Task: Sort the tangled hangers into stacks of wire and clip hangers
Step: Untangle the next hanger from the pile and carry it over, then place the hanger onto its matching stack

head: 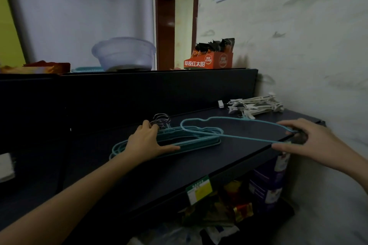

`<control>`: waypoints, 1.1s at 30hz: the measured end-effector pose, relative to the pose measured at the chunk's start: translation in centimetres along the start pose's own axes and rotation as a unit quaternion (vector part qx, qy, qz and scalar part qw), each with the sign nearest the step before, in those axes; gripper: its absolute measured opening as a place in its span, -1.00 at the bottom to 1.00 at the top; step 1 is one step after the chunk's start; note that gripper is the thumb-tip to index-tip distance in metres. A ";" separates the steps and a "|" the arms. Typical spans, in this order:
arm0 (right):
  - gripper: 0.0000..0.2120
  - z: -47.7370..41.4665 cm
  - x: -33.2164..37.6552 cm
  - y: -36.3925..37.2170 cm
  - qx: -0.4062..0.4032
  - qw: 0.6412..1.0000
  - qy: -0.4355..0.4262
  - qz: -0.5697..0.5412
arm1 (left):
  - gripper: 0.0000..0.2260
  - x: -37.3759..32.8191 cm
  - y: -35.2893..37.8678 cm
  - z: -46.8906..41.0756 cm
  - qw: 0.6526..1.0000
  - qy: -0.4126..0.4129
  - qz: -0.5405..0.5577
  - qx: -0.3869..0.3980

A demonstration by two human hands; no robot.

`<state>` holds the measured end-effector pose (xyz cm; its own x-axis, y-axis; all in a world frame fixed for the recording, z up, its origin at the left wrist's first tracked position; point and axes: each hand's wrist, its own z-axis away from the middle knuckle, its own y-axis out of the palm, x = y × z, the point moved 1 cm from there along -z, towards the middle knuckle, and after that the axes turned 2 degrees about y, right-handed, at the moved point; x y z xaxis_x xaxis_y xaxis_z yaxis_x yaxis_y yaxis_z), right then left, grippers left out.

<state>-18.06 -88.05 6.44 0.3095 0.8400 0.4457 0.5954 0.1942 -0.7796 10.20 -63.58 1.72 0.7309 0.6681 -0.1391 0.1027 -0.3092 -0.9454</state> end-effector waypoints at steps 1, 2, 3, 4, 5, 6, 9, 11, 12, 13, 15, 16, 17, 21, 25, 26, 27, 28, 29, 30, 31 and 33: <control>-0.37 -0.6 -0.1 0.3 0.005 1.000 -0.003 -0.003 | -0.12 0.0 0.2 -0.1 1.000 -0.001 -0.007 -0.002; -0.36 -1.2 -0.3 0.7 0.014 1.000 -0.006 -0.006 | -0.09 0.0 0.3 -0.2 1.000 -0.002 -0.012 -0.004; -0.34 -1.8 -0.3 1.1 0.023 1.000 -0.011 -0.010 | -0.06 0.1 0.3 -0.3 1.000 -0.002 -0.016 -0.007; -0.32 -2.5 -0.4 1.6 0.032 0.999 -0.017 -0.013 | -0.03 0.1 0.3 -0.4 1.000 -0.005 -0.019 -0.008; -0.30 -3.1 -0.3 2.1 0.039 0.999 -0.024 -0.018 | -0.01 0.1 0.3 -0.4 1.000 -0.009 -0.025 -0.008; -0.28 -3.8 -0.3 2.7 0.046 0.998 -0.031 -0.025 | 0.00 0.2 0.2 -0.4 0.999 -0.012 -0.032 -0.006; -0.24 -5.8 0.2 4.9 0.081 0.994 -0.050 -0.050 | -0.01 0.6 -0.1 0.0 0.999 -0.008 -0.034 0.006; -0.21 -7.3 0.7 6.4 0.103 0.990 -0.068 -0.064 | -0.04 1.4 -0.6 0.6 1.000 -0.007 -0.022 0.016; -0.19 -8.0 0.9 7.1 0.116 0.988 -0.076 -0.068 | -0.06 2.0 -1.0 1.1 0.999 -0.014 -0.019 0.024; -0.16 -8.8 1.3 7.8 0.132 0.985 -0.084 -0.069 | -0.08 2.7 -1.6 1.7 0.999 -0.027 -0.018 0.034; -0.11 -10.2 2.0 9.1 0.166 0.978 -0.105 -0.068 | -0.12 4.3 -2.9 3.2 0.997 -0.066 -0.017 0.048; -0.10 -10.7 2.4 9.8 0.179 0.975 -0.116 -0.064 | -0.15 5.1 -3.5 4.0 0.994 -0.090 -0.023 0.048; -0.10 -11.3 2.9 10.5 0.190 0.972 -0.127 -0.058 | -0.21 5.8 -4.1 4.8 0.991 -0.115 -0.037 0.049; -0.07 -12.6 4.5 12.9 0.214 0.962 -0.171 -0.017 | -0.48 7.2 -5.5 7.4 0.973 -0.201 -0.094 0.063; -0.06 -13.2 5.0 14.6 0.232 0.950 -0.205 0.028 | -0.54 6.5 -5.5 8.8 0.959 -0.255 -0.114 0.037; -0.06 -13.3 5.0 14.9 0.235 0.948 -0.211 0.033 | -0.55 6.2 -5.4 9.1 0.957 -0.264 -0.116 0.027; -0.06 -13.3 5.0 15.2 0.239 0.946 -0.214 0.035 | -0.55 5.9 -5.4 9.5 0.956 -0.269 -0.118 0.019; -0.06 -13.3 5.0 15.4 0.245 0.944 -0.218 0.039 | -0.56 5.6 -5.4 9.9 0.954 -0.273 -0.120 0.013; -0.07 -13.4 5.0 15.5 0.252 0.941 -0.222 0.044 | -0.57 5.3 -5.3 10.3 0.953 -0.277 -0.123 0.008; -0.09 -13.4 5.1 15.5 0.256 0.938 -0.229 0.049 | -0.57 5.0 -5.3 10.8 0.951 -0.280 -0.128 0.003; -0.13 -13.4 5.4 15.5 0.252 0.936 -0.239 0.052 | -0.58 4.7 -5.3 11.3 0.950 -0.280 -0.134 -0.004; -0.23 -13.1 6.3 15.5 0.224 0.936 -0.269 0.033 | -0.60 4.2 -5.3 12.6 0.949 -0.276 -0.146 -0.032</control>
<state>2.84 -86.40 2.90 -0.1554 0.9679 0.1978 0.1791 0.2245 -0.9579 4.17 -50.60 2.46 0.2022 0.9791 -0.0225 0.3000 -0.0837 -0.9503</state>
